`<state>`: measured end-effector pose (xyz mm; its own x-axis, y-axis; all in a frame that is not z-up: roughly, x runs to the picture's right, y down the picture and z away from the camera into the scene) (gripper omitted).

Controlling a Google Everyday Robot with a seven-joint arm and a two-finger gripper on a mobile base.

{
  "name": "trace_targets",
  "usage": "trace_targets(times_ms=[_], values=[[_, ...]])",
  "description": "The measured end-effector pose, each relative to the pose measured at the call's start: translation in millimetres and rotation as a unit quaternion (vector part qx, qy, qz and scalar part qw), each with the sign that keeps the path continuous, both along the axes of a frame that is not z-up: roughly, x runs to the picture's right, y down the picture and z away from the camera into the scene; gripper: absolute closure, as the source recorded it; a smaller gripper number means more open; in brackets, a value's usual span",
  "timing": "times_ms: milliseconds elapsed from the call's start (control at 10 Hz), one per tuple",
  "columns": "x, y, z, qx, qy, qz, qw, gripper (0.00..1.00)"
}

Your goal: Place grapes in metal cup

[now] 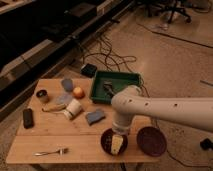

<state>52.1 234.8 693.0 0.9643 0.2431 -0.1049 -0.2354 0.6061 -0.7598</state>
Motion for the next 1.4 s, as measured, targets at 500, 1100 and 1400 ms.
trace_targets(times_ms=[500,1100,1400], values=[[-8.3,7.5,4.4,-0.014,-0.009,-0.015,0.9997,0.24],[-10.7,11.4,11.6,-0.034,0.002,-0.018,0.9992,0.45],[-10.8,13.8,15.3,-0.042,0.009,-0.021,0.9988,0.45]])
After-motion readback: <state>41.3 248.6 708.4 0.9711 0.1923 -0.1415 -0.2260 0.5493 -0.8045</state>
